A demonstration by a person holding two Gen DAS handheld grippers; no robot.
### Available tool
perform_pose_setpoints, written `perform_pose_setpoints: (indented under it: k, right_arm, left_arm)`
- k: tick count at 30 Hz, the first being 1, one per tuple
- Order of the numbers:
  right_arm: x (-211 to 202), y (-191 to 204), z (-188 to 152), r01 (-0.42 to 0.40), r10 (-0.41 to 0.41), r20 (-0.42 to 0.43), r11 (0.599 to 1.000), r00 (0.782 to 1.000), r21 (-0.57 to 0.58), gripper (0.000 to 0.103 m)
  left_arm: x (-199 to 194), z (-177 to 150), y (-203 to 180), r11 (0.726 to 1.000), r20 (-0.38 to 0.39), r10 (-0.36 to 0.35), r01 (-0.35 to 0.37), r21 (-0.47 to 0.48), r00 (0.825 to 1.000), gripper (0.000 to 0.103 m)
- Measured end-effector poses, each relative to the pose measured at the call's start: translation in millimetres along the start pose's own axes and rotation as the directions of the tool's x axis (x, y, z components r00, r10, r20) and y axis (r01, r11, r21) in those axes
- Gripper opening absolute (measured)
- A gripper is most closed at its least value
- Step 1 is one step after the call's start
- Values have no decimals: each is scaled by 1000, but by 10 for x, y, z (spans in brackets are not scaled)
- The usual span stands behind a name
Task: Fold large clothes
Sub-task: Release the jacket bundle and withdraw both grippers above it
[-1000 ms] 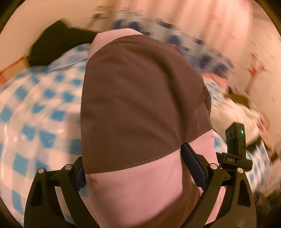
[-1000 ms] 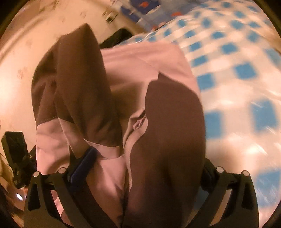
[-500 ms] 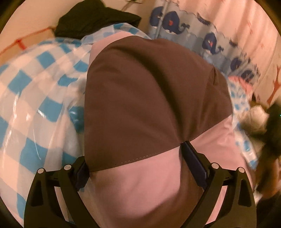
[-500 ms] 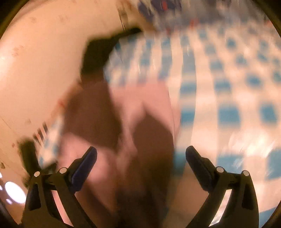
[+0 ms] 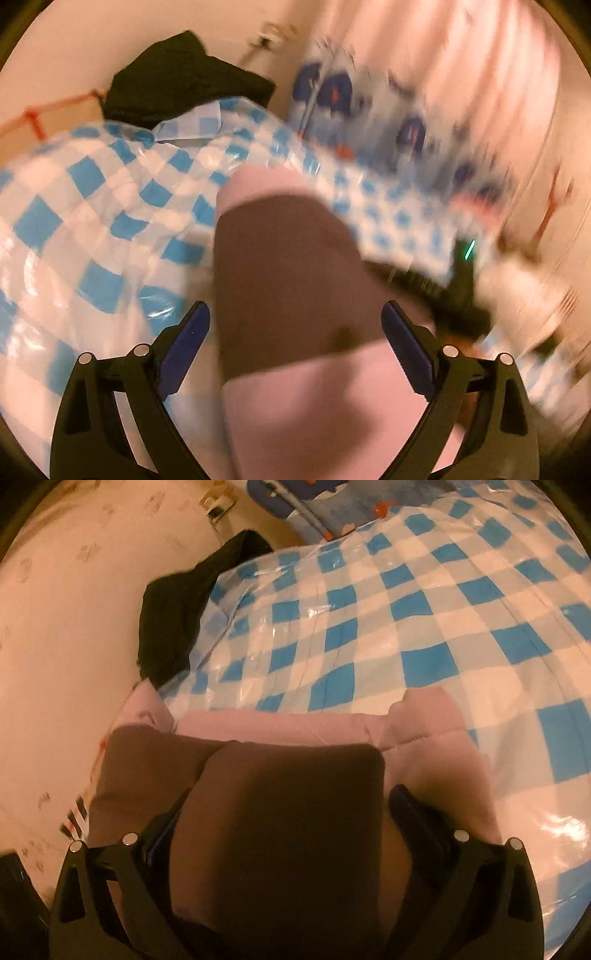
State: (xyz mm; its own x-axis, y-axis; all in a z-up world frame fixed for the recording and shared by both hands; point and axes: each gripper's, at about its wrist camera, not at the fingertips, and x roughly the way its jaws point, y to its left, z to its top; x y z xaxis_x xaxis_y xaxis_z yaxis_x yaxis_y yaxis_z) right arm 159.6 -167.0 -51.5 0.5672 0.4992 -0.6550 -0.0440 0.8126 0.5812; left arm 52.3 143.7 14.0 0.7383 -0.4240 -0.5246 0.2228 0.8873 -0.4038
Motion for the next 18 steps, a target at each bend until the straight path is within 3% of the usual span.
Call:
perform_pose_setpoints:
  k: [1, 3, 5, 7, 8, 10, 14, 18]
  right_arm:
    - [-26, 40, 23, 6, -6, -20, 1000, 1000, -8, 96]
    - [-293, 115, 33, 17, -17, 6, 999, 1000, -29, 96]
    - [-713, 147, -56, 31, -24, 150, 999, 988, -45, 96]
    - [-901, 32, -260, 65, -55, 255, 997, 965, -29, 96]
    - [-835, -55, -396, 82, -78, 263, 997, 962, -3, 96]
    - [-548, -231, -552, 88, -93, 192, 996, 977, 33, 96]
    - [-617, -246, -442, 81, -84, 166, 996, 982, 25, 96]
    - [-1373, 45, -751, 105, -71, 337, 991, 939, -83, 96]
  left_arm:
    - [57, 2, 19, 1000, -16, 6, -6, -12, 1000, 90]
    - [386, -148, 60, 998, -149, -36, 27, -61, 988, 90]
    - [458, -281, -56, 999, -147, 44, -41, 19, 988, 91]
    - [421, -308, -75, 999, -136, 34, -32, 21, 990, 91]
    - [414, -306, -75, 1000, -134, 24, -21, 20, 991, 91]
    - [420, -326, -139, 999, -132, 25, -19, 45, 991, 95]
    - [298, -316, -381, 985, -88, 105, -91, 150, 991, 95]
    - [190, -391, -393, 979, -82, 126, -111, 171, 989, 95]
